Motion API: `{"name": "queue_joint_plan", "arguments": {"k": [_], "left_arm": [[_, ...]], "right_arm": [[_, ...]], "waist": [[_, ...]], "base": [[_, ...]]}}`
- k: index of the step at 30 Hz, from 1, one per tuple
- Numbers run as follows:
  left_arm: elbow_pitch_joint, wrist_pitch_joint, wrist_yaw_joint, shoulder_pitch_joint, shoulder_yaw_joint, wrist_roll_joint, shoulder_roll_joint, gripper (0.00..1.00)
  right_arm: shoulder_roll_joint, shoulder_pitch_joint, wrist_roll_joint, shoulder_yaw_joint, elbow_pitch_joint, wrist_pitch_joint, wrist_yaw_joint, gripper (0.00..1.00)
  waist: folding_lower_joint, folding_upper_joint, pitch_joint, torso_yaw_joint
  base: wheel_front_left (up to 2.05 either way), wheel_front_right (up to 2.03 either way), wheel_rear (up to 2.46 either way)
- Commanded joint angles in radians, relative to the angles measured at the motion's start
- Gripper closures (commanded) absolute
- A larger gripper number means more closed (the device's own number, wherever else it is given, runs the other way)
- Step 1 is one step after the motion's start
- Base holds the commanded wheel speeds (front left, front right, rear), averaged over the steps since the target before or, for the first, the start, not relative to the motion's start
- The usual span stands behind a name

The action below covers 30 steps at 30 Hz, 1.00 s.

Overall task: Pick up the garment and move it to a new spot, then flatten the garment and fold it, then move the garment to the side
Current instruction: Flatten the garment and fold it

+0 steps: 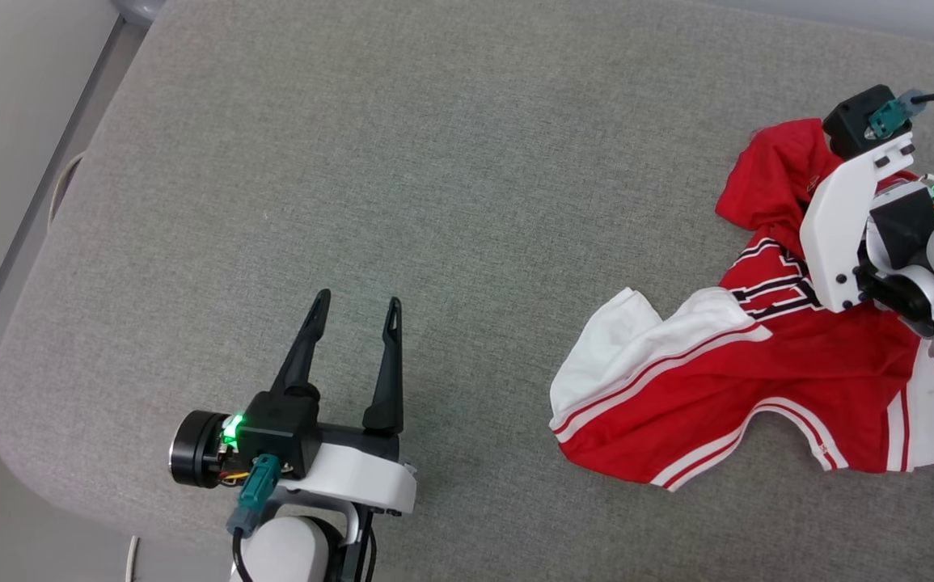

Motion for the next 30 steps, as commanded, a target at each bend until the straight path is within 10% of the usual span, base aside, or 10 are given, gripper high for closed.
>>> {"name": "queue_joint_plan", "arguments": {"k": [1, 2, 3, 4, 16, 30], "left_arm": [[-0.001, -0.003, 0.006, -0.006, 0.004, 0.001, -0.001, 0.00], [0.000, -0.003, 0.006, -0.003, 0.009, 0.005, -0.001, 0.00], [0.001, -0.003, 0.004, 0.000, 0.015, 0.011, -0.001, 0.00], [0.003, -0.003, 0.001, 0.002, 0.021, 0.015, -0.001, 0.00], [-0.018, -0.003, -0.073, -0.004, 0.094, 0.070, 0.036, 0.00], [0.035, -0.003, -0.209, -0.216, 0.068, 0.050, 0.178, 0.00]], "right_arm": [[0.004, 0.004, 0.023, 0.024, 0.022, -0.011, -0.001, 1.00], [0.000, -0.003, 0.031, 0.034, 0.025, -0.030, -0.001, 0.82], [-0.006, -0.012, 0.032, 0.046, 0.026, -0.060, -0.001, 0.31], [-0.013, -0.020, 0.031, 0.054, 0.025, -0.098, -0.001, 0.00], [-0.031, 0.107, -0.029, -0.018, -0.047, -0.683, -0.001, 0.00], [0.147, 0.662, -0.339, -0.578, -0.511, -0.725, -0.001, 0.00]], "waist": [[-0.0001, 0.0000, -0.005, -0.005], [-0.0001, 0.0000, -0.010, -0.009], [-0.0001, 0.0000, -0.016, -0.014], [-0.0001, 0.0000, -0.024, -0.020], [-0.0001, 0.0000, -0.144, -0.137], [-0.0001, 0.0000, -0.201, -0.244]], "base": [[0.00, 0.00, 0.00], [0.00, 0.00, 0.00], [0.00, 0.00, 0.00], [0.00, 0.00, 0.00], [0.00, 0.00, 0.00], [0.00, 0.00, 0.00]]}}
